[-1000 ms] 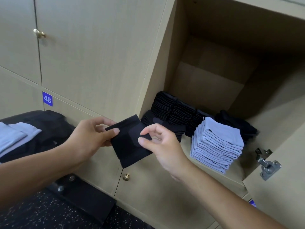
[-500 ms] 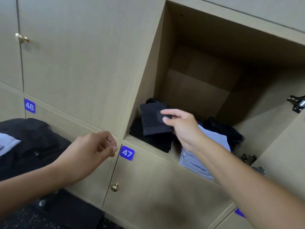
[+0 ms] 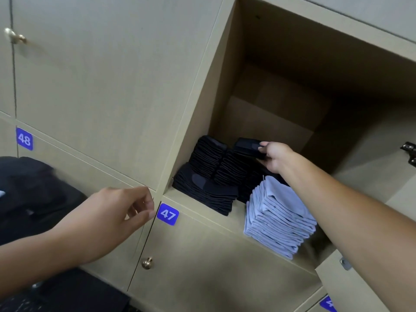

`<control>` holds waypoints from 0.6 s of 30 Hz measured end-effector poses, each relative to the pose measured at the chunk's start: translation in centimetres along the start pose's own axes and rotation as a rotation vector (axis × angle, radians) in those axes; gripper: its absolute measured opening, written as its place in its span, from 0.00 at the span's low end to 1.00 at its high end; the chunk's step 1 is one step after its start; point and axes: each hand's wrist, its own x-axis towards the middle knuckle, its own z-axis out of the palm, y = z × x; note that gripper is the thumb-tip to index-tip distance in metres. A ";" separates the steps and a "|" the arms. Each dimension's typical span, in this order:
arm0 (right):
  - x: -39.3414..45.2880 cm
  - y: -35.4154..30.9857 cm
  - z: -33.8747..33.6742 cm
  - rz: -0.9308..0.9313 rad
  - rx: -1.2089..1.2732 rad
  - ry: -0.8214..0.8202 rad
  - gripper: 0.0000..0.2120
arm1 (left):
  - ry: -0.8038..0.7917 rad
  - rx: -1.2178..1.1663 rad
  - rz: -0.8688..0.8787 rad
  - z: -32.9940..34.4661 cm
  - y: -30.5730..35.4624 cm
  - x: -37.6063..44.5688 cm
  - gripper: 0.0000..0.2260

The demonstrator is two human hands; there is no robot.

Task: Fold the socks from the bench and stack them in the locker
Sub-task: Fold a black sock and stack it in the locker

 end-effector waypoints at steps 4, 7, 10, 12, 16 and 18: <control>0.4 0.5 0.8 0.028 0.015 -0.033 0.09 | -0.007 0.029 0.004 0.1 -0.4 0.1 0.05; 0.7 0.9 0.8 0.029 -0.038 -0.057 0.08 | -0.014 0.035 0.001 -0.1 -0.7 0.2 0.06; 1.4 1.3 0.8 -0.054 -0.271 -0.016 0.11 | -0.033 0.056 -0.006 -0.2 -1.0 0.1 0.06; 1.6 1.3 0.8 -0.154 -0.505 0.044 0.11 | -0.038 0.063 -0.007 -0.2 -1.2 0.0 0.06; 1.0 1.0 0.8 -0.278 -0.846 0.000 0.12 | -0.057 0.071 -0.011 -0.2 -1.3 -0.1 0.05; 0.8 0.9 0.8 -0.291 -0.934 -0.029 0.11 | -0.055 0.077 -0.008 -0.2 -1.2 -0.2 0.05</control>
